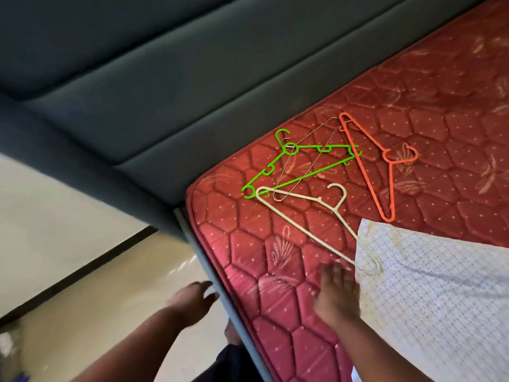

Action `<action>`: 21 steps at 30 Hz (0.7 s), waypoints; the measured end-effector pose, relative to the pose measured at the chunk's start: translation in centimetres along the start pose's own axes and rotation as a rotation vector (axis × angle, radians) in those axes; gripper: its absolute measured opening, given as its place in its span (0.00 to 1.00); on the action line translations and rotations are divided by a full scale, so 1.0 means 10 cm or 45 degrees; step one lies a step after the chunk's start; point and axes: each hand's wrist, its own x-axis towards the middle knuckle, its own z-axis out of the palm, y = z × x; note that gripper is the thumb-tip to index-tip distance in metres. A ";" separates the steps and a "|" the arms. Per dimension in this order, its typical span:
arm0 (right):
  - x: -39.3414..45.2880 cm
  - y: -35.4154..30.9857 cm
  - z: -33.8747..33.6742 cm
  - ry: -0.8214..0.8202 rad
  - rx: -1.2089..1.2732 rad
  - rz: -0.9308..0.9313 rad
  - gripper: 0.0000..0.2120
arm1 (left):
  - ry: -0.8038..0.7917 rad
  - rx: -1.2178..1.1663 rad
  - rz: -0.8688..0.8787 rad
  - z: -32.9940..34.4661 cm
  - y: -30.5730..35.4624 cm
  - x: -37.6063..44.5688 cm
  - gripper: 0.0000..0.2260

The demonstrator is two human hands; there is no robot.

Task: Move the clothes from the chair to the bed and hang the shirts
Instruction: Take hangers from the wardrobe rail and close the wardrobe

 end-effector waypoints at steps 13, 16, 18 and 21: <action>-0.95 -1.16 -0.41 -0.003 -0.328 -0.554 0.32 | 0.298 -0.333 -0.085 0.19 -0.30 -1.20 0.34; -1.31 -1.31 -0.41 0.073 -0.367 -0.591 0.32 | 0.371 -0.403 -0.178 0.38 -0.52 -1.70 0.34; -1.59 -1.40 -0.35 0.113 -0.417 -0.619 0.33 | 0.419 -0.461 -0.233 0.53 -0.67 -2.01 0.35; -2.17 -1.55 -0.12 0.147 -0.481 -0.686 0.34 | 0.487 -0.521 -0.320 0.86 -0.93 -2.67 0.37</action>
